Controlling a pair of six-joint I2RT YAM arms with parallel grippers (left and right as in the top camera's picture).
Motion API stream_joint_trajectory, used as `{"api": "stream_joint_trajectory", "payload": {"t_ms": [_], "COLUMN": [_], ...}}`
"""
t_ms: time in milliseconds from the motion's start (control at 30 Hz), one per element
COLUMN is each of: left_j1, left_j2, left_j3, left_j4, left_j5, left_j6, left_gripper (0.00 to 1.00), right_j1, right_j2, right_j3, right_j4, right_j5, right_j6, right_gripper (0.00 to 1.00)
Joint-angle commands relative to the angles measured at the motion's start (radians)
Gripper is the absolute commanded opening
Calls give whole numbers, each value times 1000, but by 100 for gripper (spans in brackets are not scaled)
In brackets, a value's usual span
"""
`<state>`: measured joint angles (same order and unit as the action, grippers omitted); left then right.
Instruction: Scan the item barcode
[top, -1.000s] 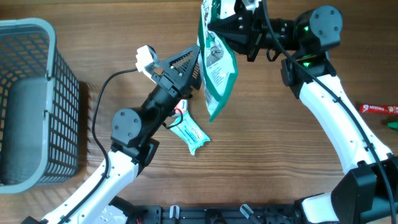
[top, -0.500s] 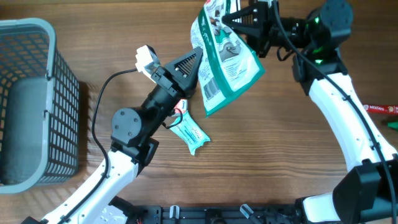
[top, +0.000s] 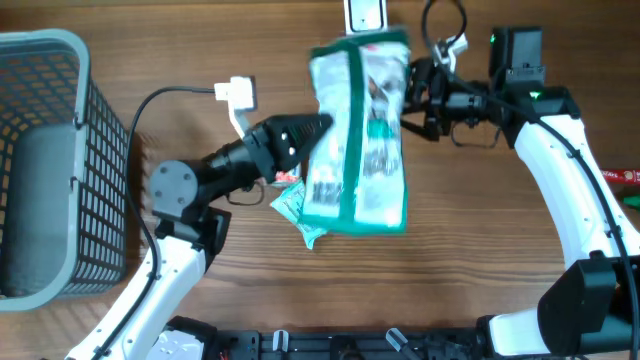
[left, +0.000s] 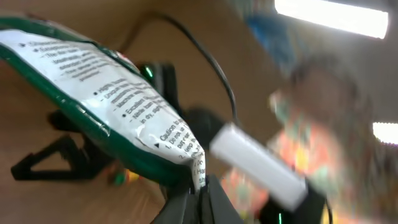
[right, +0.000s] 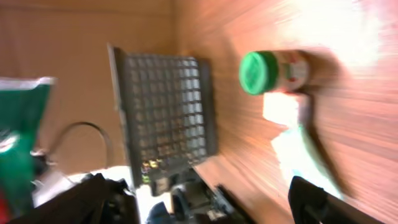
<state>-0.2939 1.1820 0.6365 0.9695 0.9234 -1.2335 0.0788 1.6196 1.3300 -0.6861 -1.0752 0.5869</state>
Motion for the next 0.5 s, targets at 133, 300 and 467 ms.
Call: {"api": "stream_joint_trajectory", "payload": {"t_ms": [133, 300, 467], "left_j1": [45, 113, 191], "left_j2": [-5, -5, -5], "left_j3": [0, 0, 0], "left_j4": [6, 5, -34], "left_j5": [275, 269, 250], "left_j6": [77, 74, 75], "left_gripper": [4, 4, 4], "right_j1": [-2, -46, -146], "right_j2": [10, -19, -115], "right_j3": [1, 1, 1], "right_j4": [-92, -212, -319], "right_j5": [-206, -31, -1], "right_j6": [-328, -364, -452], "right_gripper": [96, 96, 97]}}
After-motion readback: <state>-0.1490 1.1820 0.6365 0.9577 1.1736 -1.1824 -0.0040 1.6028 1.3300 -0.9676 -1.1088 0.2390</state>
